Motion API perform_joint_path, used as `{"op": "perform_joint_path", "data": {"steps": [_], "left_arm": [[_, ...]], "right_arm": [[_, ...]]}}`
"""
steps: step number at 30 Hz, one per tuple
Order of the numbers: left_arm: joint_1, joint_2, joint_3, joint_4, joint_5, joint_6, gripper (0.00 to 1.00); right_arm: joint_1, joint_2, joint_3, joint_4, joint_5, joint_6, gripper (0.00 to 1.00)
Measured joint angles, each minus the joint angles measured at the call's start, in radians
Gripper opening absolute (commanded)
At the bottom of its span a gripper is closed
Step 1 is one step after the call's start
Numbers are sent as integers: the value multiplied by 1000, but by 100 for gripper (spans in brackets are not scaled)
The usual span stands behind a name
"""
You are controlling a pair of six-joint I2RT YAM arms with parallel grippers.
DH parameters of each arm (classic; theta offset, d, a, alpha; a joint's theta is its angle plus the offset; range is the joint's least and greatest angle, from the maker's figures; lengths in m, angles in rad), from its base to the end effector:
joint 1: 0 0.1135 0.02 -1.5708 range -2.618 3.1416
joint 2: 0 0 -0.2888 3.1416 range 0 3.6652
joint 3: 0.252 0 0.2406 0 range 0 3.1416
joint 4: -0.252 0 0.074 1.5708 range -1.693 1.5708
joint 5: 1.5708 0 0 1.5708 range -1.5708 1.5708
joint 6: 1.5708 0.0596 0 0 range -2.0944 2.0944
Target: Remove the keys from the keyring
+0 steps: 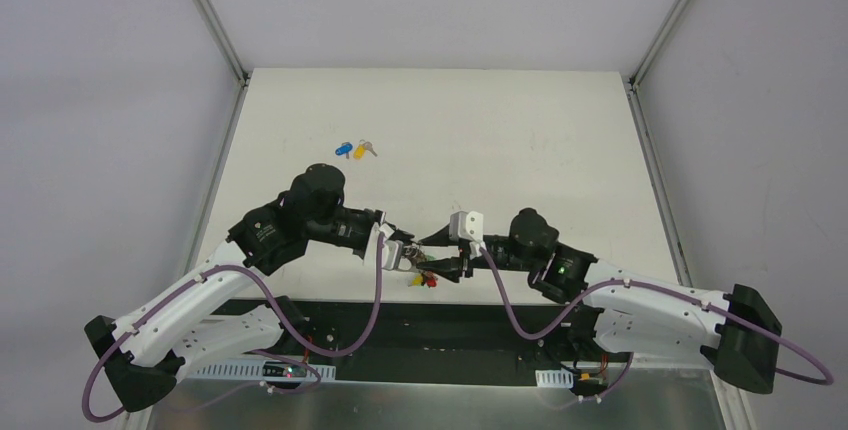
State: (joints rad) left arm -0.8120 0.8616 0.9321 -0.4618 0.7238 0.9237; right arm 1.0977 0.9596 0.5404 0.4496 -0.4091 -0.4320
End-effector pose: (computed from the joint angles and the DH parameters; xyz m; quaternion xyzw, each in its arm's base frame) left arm 0.0882 -0.1504 0.3637 0.7203 0.3522 -0.2648 0.5357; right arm 0.0792 0.2068 0.3139 -0.5773 0.3909 0.3633 0.6180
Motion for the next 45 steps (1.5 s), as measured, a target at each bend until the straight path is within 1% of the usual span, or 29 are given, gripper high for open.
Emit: {"op": "perform_joint_path", "data": {"steps": [7, 17, 25, 31, 35, 37, 39, 45], "left_arm": [[0, -5, -3, 0, 9, 0, 0], [0, -27, -12, 0, 29, 0, 0], [0, -35, -12, 0, 51, 1, 0], [11, -11, -12, 0, 89, 1, 0], [35, -11, -11, 0, 116, 0, 0], [35, -11, -11, 0, 124, 0, 0], [35, -11, -11, 0, 135, 0, 0], [35, -15, -11, 0, 143, 0, 0]], "right_arm": [[0, -32, 42, -62, 7, -32, 49], [0, -66, 56, -156, 3, -78, 58], [0, -59, 112, -237, -8, -104, 59], [-7, -63, 150, -341, 1, -184, 54], [-43, -79, 177, -399, 3, -226, 48], [-57, -89, 183, -403, 3, -236, 44], [-64, -96, 187, -402, 2, -241, 42], [-67, -79, 190, -378, -41, -237, 41]]}}
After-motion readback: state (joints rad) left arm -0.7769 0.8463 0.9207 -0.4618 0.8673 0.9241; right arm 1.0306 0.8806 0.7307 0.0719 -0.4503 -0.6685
